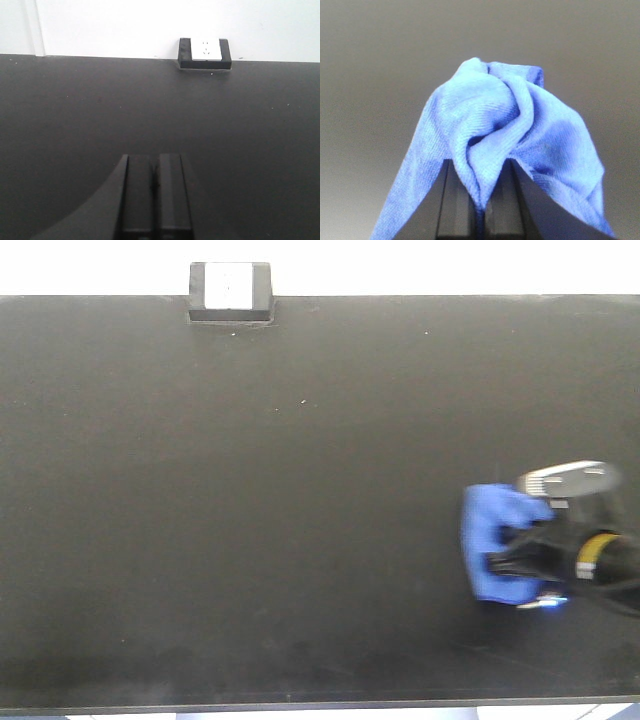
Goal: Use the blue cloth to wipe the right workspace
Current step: 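Wipe the cloth across the bench surface with the right gripper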
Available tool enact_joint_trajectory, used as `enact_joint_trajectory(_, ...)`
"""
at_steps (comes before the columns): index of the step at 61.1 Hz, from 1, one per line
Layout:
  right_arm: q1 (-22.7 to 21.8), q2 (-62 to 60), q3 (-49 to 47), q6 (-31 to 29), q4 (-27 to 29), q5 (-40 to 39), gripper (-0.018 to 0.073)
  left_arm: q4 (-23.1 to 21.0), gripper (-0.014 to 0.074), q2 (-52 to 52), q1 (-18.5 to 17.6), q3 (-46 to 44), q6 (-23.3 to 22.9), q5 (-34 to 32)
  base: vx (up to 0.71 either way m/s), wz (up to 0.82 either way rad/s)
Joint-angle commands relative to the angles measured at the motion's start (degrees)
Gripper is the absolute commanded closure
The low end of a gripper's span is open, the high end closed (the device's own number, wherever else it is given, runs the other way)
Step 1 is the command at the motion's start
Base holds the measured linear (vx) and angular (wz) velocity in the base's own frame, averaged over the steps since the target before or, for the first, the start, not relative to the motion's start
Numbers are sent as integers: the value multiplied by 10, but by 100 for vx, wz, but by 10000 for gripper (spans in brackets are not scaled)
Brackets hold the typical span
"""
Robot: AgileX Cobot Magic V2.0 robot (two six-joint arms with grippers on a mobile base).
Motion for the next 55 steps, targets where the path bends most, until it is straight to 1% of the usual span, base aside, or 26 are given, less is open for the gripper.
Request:
enact_joint_trajectory(1,77,21,-27,4,34,-26,547,1,602,-9,3,17,-5,-46,0,-1)
enact_joint_trajectory(2,96,27,-34,8,52,-26,546,1,602,-9,3,17,-5,-46,0,0)
enact_joint_trajectory(6,151,40,-50,15,87,-27,546,1,602,-9,3,17,-5,-46,0,0)
enact_joint_trajectory(7,157,43,-54,15,96,-27,545,1,602,-9,3,17,-5,-46,0,0)
enact_joint_trajectory(11,208,52,-71,13,127,-25,545,1,602,-9,3,17,-5,-46,0,0)
enact_joint_trajectory(15,241,53,-85,9,148,-17,543,1,602,-9,3,17,-5,-46,0,0)
enact_joint_trajectory(19,257,53,-91,9,164,-8,543,1,602,-9,3,17,-5,-46,0,0)
enact_joint_trajectory(25,254,50,-91,6,197,7,543,1,602,-9,3,17,-5,-46,0,0)
enact_joint_trajectory(28,240,48,-91,-18,219,18,543,1,602,-9,3,17,-5,-46,0,0)
enact_joint_trajectory(32,216,44,-91,-67,243,40,542,1,602,-9,3,17,-5,-46,0,0)
enact_joint_trajectory(39,136,29,-91,-161,285,81,543,1,602,-9,3,17,-5,-46,0,0)
enact_joint_trajectory(44,50,16,-91,-234,311,100,543,1,602,-9,3,17,-5,-46,0,0)
enact_joint_trajectory(47,2,10,-91,-262,328,103,543,1,602,-9,3,17,-5,-46,0,0)
enact_joint_trajectory(49,-37,8,-91,-277,341,103,543,1,602,-9,3,17,-5,-46,0,0)
enact_joint_trajectory(52,-83,6,-91,-284,355,103,543,1,602,-9,3,17,-5,-46,0,0)
enact_joint_trajectory(54,-127,3,-91,-286,364,104,543,1,602,-9,3,17,-5,-46,0,0)
enact_joint_trajectory(55,-134,3,-91,-286,369,104,543,1,602,-9,3,17,-5,-46,0,0)
